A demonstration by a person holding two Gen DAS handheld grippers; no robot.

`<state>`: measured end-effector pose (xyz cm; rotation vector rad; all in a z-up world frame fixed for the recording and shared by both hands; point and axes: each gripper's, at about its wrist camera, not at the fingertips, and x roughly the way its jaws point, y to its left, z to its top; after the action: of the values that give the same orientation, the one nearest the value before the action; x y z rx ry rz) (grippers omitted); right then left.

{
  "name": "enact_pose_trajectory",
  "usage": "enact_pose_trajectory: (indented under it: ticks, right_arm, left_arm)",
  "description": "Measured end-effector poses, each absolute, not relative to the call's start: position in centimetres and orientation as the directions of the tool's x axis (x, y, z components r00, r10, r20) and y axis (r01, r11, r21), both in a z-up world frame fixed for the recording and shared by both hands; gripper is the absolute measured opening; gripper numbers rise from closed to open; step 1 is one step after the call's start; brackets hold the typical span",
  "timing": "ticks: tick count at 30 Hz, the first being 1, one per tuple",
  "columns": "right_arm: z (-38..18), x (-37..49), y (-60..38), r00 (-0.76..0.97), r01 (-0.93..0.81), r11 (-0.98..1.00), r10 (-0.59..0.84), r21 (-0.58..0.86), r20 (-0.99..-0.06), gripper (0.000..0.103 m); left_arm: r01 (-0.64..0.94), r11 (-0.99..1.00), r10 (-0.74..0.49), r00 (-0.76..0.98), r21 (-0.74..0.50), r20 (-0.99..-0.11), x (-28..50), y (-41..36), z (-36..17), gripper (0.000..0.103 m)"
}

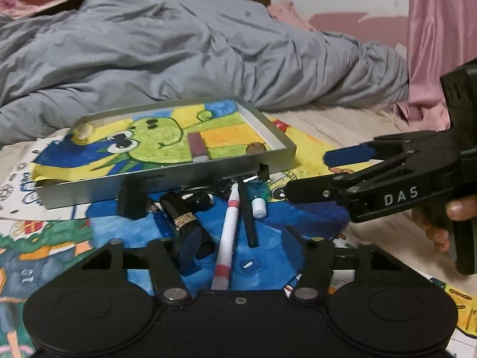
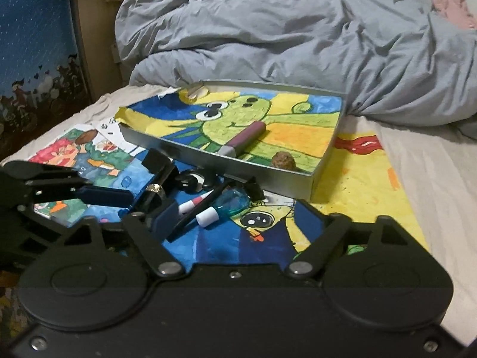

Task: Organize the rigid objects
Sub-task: 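Grasp the blue-green bottle with the right tool while the left tool reaches the white marker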

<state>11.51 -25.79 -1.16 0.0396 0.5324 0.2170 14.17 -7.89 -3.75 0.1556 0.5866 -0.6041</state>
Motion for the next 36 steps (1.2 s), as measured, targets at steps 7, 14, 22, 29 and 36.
enact_pose_trajectory:
  ticks: [7, 14, 22, 29, 36]
  right_arm:
    - [-2.3, 13.9, -25.3, 0.812, -0.221, 0.967, 0.254, 0.126, -0.525, 0.061]
    - [-3.4, 16.1, -24.4, 0.798, -0.233, 0.965, 0.261, 0.121, -0.543, 0.050]
    - [-3.9, 17.9, -25.2, 0.791, -0.230, 0.959, 0.283, 0.164, -0.542, 0.046]
    - [-3.7, 18.0, -24.8, 0.746, -0.289, 0.953, 0.282, 0.089, -0.604, 0.041]
    - [-3.8, 17.8, -24.0, 0.753, -0.295, 0.954, 0.268, 0.055, -0.601, 0.044]
  left_arm:
    - [0.588, 0.808, -0.493, 0.632, -0.045, -0.598, 16.4, -8.7, -3.9, 0.041]
    - [0.588, 0.805, -0.502, 0.605, -0.079, -0.618, 17.1, -7.9, -3.7, 0.036]
    - [0.600, 0.797, -0.490, 0.573, -0.071, -0.657, 17.5, -8.3, -3.6, 0.032]
    - [0.564, 0.819, -0.469, 0.549, -0.109, -0.692, 18.0, -8.6, -4.6, 0.031]
    - [0.502, 0.857, -0.427, 0.571, -0.113, -0.701, 17.2, -8.6, -5.0, 0.018]
